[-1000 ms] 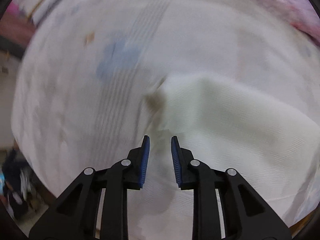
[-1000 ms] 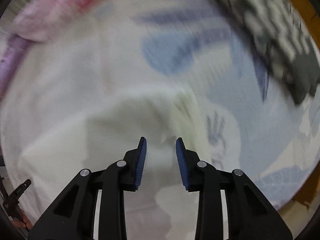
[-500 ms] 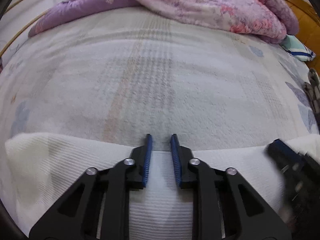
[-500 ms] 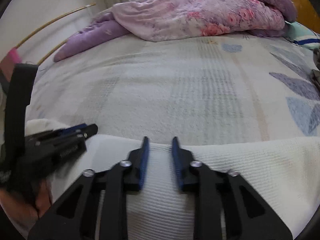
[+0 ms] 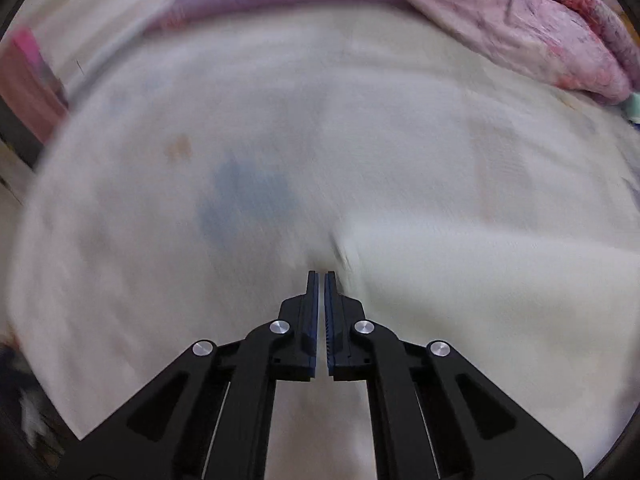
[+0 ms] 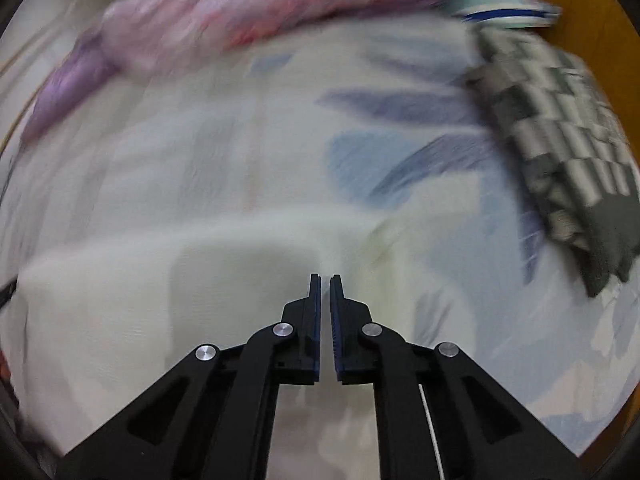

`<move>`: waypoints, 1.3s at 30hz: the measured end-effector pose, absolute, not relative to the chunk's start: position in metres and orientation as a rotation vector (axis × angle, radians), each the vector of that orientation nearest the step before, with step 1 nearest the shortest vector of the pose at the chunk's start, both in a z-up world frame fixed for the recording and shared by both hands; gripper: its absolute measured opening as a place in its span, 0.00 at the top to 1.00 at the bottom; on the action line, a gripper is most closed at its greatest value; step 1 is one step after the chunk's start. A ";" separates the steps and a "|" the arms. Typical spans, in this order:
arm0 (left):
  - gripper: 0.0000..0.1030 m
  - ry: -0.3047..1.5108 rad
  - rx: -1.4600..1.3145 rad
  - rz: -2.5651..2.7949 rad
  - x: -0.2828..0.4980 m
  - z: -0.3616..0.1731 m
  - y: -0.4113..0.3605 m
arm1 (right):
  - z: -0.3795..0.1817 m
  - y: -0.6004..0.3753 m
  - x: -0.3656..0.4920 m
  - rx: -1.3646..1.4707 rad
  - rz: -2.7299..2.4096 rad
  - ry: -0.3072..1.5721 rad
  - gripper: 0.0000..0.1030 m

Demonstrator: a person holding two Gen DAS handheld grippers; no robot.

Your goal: Fold large clothes

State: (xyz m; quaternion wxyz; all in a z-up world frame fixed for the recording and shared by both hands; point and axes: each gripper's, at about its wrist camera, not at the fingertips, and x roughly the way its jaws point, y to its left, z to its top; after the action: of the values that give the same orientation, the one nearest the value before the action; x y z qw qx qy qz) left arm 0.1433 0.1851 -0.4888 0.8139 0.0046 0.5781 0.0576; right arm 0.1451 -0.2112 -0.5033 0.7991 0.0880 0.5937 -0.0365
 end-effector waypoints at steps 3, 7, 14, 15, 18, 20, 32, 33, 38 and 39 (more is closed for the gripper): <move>0.97 1.351 0.009 0.155 0.089 -0.514 0.182 | -0.539 -0.204 0.102 0.214 -0.127 1.523 0.90; 0.97 1.462 -0.040 0.206 0.047 -0.501 0.178 | -0.540 -0.213 0.038 0.401 -0.233 1.692 0.89; 0.96 1.581 0.014 0.107 0.001 -0.483 0.117 | -0.514 -0.150 0.015 0.346 -0.067 1.706 0.87; 0.93 1.597 0.006 0.071 -0.001 -0.487 0.104 | -0.513 -0.141 0.021 0.316 -0.053 1.684 0.87; 0.93 1.696 0.015 0.005 -0.018 -0.520 0.064 | -0.540 -0.131 0.021 0.294 -0.046 1.746 0.89; 0.93 1.712 0.105 0.020 -0.032 -0.530 0.049 | -0.565 -0.133 0.003 0.331 -0.032 1.896 0.89; 0.66 1.613 0.197 -0.098 -0.015 -0.461 0.000 | -0.485 -0.204 -0.013 0.458 0.020 1.781 0.36; 0.62 1.604 0.187 -0.104 -0.013 -0.457 -0.007 | -0.477 -0.216 -0.009 0.464 0.007 1.756 0.30; 0.48 1.538 0.158 -0.139 0.018 -0.429 -0.032 | -0.455 -0.257 0.007 0.506 -0.031 1.655 0.15; 0.45 1.519 0.168 -0.149 0.022 -0.424 -0.040 | -0.454 -0.266 0.009 0.518 -0.025 1.637 0.13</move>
State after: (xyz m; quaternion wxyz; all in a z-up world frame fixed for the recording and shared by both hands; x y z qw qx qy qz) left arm 0.0218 -0.0397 -0.4238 0.7194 0.0758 0.6872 -0.0674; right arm 0.0091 -0.2662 -0.4544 0.6536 0.2285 0.7215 -0.0109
